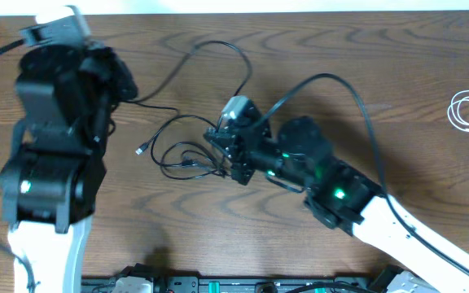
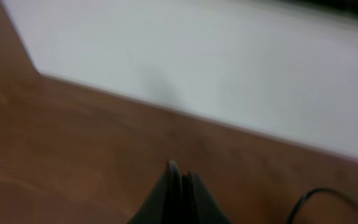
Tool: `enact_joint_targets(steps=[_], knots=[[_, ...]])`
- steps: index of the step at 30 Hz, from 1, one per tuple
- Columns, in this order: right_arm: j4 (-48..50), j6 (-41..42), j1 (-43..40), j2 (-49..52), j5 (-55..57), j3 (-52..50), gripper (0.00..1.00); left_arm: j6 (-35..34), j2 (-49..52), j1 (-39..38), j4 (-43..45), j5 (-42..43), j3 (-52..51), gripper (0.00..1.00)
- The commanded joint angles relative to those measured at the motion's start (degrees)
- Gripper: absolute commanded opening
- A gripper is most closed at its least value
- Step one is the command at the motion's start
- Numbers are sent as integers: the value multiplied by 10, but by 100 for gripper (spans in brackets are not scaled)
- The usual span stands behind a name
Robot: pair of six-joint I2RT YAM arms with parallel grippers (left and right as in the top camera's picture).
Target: Untangle cables
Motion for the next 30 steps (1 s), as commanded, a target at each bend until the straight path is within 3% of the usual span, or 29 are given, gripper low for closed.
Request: enact_joint_targets(steps=[1, 6, 10, 20, 30], knots=[[16, -7, -15, -39, 0, 3, 1, -12, 33, 1, -28, 99, 5, 8], [49, -6, -43, -86, 0, 4, 1, -6, 91, 1, -76, 228, 5, 8], [52, -6, -68, -116, 0, 17, 1, 39, 135, 1, -109, 321, 5, 8], [67, -68, -110, -157, -1, 44, 1, 43, 220, 0, -192, 344, 2, 8], [101, -131, -111, -157, 51, 44, 1, 60, 269, -57, -196, 386, -49, 8]])
